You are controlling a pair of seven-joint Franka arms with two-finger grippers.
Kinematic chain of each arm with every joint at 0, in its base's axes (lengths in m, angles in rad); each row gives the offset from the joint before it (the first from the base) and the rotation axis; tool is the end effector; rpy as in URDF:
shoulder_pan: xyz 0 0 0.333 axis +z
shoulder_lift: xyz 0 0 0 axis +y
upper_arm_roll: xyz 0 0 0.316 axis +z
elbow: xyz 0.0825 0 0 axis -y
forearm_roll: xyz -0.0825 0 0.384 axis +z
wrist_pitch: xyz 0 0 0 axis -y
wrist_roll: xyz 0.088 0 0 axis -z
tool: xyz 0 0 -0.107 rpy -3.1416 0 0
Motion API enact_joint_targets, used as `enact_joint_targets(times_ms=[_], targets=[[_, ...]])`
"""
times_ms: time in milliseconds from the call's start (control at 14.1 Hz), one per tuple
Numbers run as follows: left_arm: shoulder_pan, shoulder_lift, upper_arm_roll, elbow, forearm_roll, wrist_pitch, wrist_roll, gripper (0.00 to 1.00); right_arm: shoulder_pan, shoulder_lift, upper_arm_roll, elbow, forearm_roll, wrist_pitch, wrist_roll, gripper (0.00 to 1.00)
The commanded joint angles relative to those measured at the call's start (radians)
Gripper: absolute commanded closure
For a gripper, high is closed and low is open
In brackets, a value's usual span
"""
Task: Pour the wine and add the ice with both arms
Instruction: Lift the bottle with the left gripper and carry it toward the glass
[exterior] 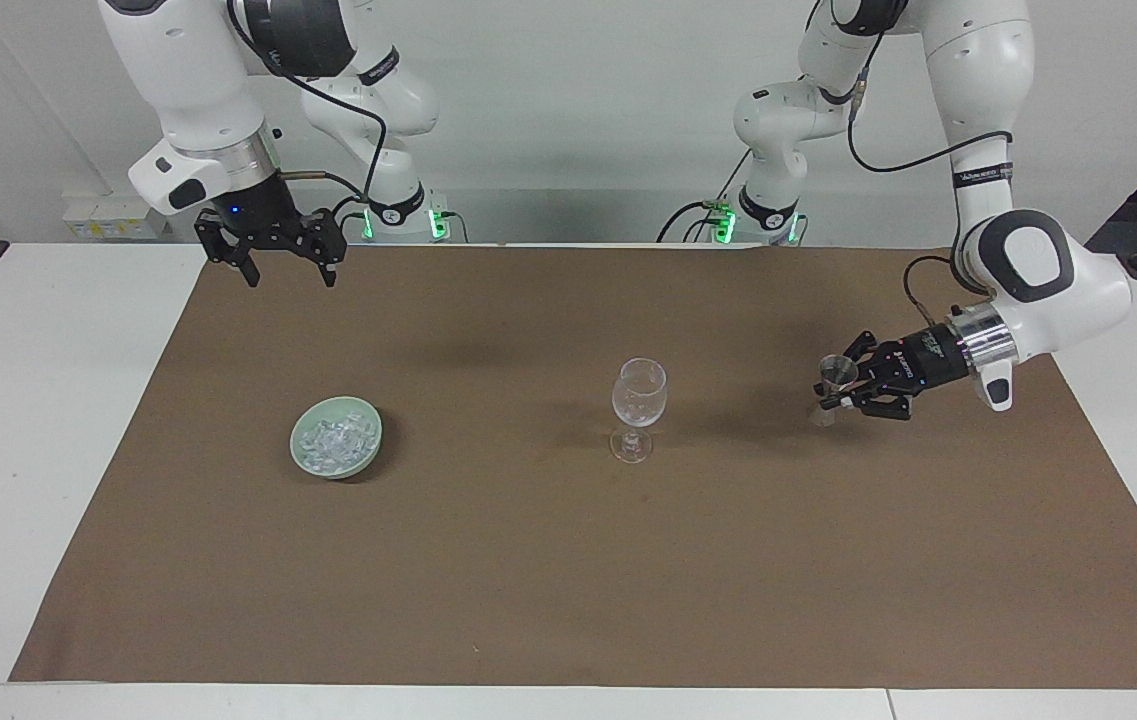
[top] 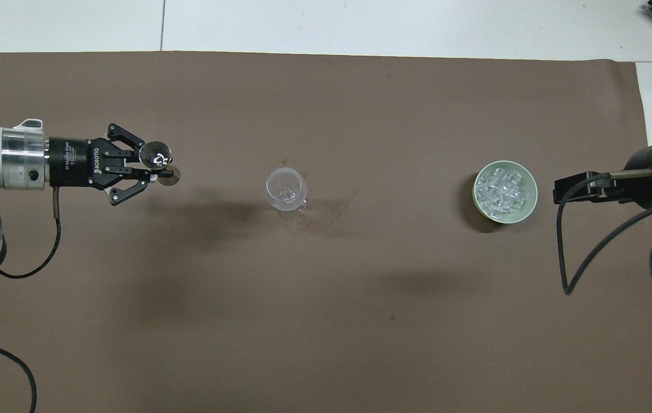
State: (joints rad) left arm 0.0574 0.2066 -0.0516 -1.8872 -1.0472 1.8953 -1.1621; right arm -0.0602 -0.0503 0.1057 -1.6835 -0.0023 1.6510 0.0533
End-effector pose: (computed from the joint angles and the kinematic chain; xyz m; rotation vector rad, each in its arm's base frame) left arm 0.6033 -0.0585 0.4154 1.5722 1.6807 -0.8442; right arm 0.5443 0.0259 0.6056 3.1347 -0.0121 0.0280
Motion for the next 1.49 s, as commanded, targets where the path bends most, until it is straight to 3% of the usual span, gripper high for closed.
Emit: enact_joint_targets(times_ms=[0, 782, 1422], targets=[[-0.076, -0.029, 0.013, 0.002, 0.019, 0.057, -0.063, 1.0, -0.015, 0.003, 0.011, 0.002, 0.001, 0.0, 0.019, 0.0], [-0.284, -0.049, 0.013, 0.039, 0.259, 0.237, -0.246, 1.0, -0.015, 0.003, 0.011, 0.002, 0.001, 0.0, 0.019, 0.0], [-0.378, -0.052, 0.012, 0.071, 0.466, 0.266, -0.333, 1.0, -0.015, 0.003, 0.011, 0.002, 0.001, 0.0, 0.019, 0.0]])
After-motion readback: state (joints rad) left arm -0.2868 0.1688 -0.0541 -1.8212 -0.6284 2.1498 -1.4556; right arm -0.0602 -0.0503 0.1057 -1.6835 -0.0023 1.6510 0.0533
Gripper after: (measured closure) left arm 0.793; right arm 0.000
